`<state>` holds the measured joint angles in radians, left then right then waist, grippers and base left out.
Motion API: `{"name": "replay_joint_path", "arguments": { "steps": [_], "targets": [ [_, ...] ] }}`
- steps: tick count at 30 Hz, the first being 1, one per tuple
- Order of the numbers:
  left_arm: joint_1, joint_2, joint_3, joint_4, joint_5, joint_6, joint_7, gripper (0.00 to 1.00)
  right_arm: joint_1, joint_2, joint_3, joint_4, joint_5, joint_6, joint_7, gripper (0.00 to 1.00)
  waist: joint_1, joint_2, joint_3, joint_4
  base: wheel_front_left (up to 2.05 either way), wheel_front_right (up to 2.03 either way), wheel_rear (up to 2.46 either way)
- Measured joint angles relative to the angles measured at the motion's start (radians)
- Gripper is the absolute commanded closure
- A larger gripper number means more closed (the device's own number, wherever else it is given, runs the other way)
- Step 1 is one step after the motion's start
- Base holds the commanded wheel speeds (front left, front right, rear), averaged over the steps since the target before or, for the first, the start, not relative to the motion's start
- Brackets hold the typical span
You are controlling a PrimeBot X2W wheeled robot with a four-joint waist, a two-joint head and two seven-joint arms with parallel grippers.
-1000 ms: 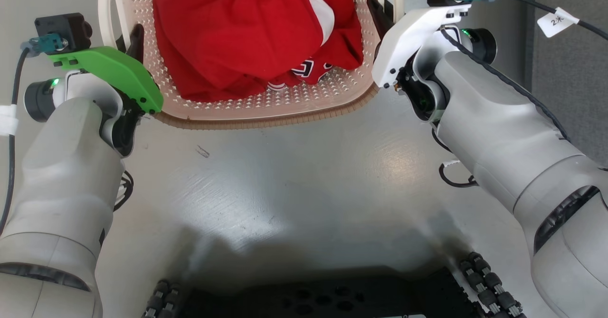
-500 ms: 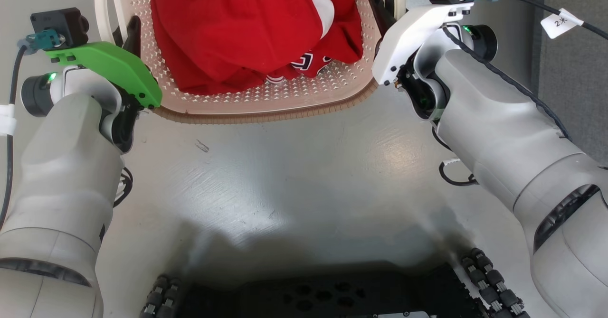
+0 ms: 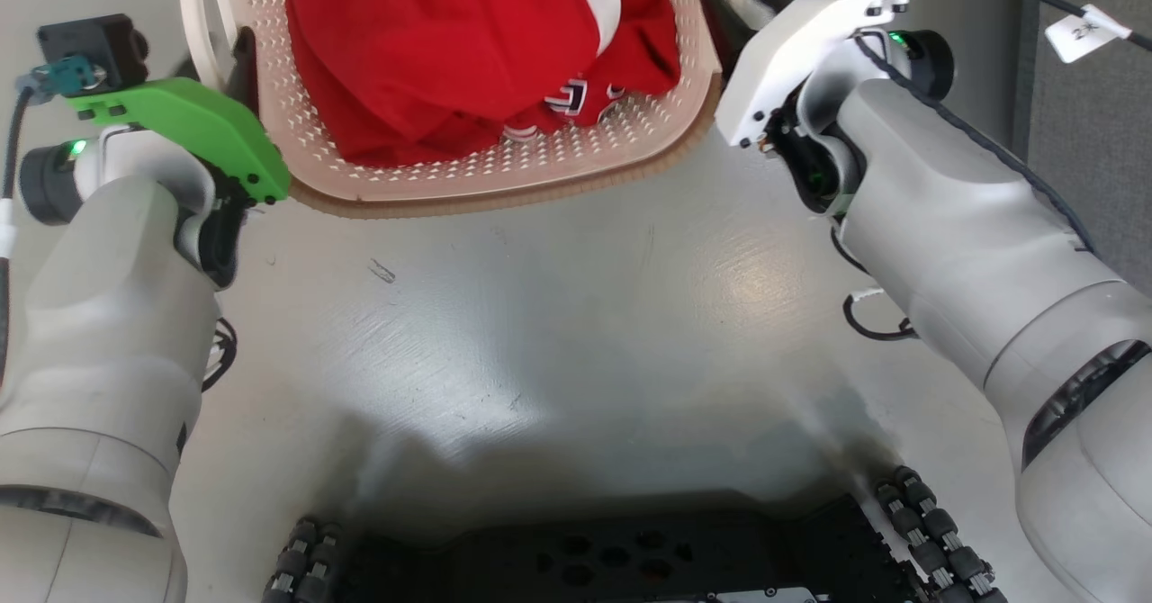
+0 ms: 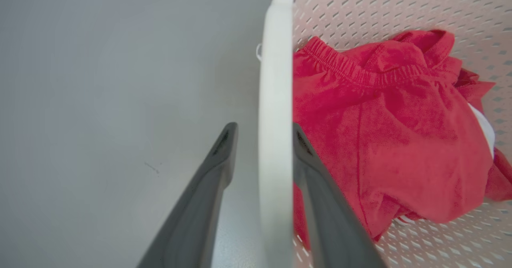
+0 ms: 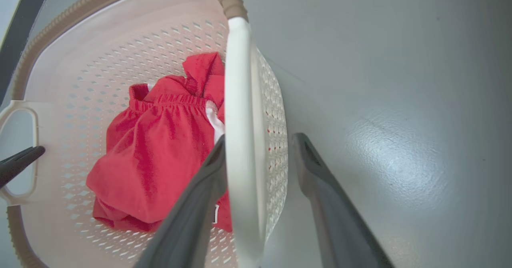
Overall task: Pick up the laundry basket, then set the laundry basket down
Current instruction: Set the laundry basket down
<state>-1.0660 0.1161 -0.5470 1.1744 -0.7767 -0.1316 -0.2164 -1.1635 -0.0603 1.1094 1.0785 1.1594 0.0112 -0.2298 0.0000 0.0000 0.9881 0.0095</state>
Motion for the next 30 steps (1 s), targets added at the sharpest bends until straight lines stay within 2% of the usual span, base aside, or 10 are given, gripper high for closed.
{"name": "replay_joint_path", "arguments": {
  "steps": [18, 30],
  "targets": [
    [-0.005, 0.005, -0.003, 0.019, 0.000, 0.000, -0.014, 0.00, -0.001, -0.003, 0.003, 0.004, 0.009, -0.001, -0.009, 0.00, 0.0000, 0.0000, -0.004, 0.004, 0.00, 0.00, 0.00],
    [0.004, 0.002, -0.002, 0.031, -0.005, 0.000, -0.024, 0.00, 0.011, -0.003, 0.006, 0.003, 0.021, 0.001, -0.015, 0.00, 0.0000, 0.0000, -0.067, 0.001, 0.00, 0.00, 0.00]
  ]
}}
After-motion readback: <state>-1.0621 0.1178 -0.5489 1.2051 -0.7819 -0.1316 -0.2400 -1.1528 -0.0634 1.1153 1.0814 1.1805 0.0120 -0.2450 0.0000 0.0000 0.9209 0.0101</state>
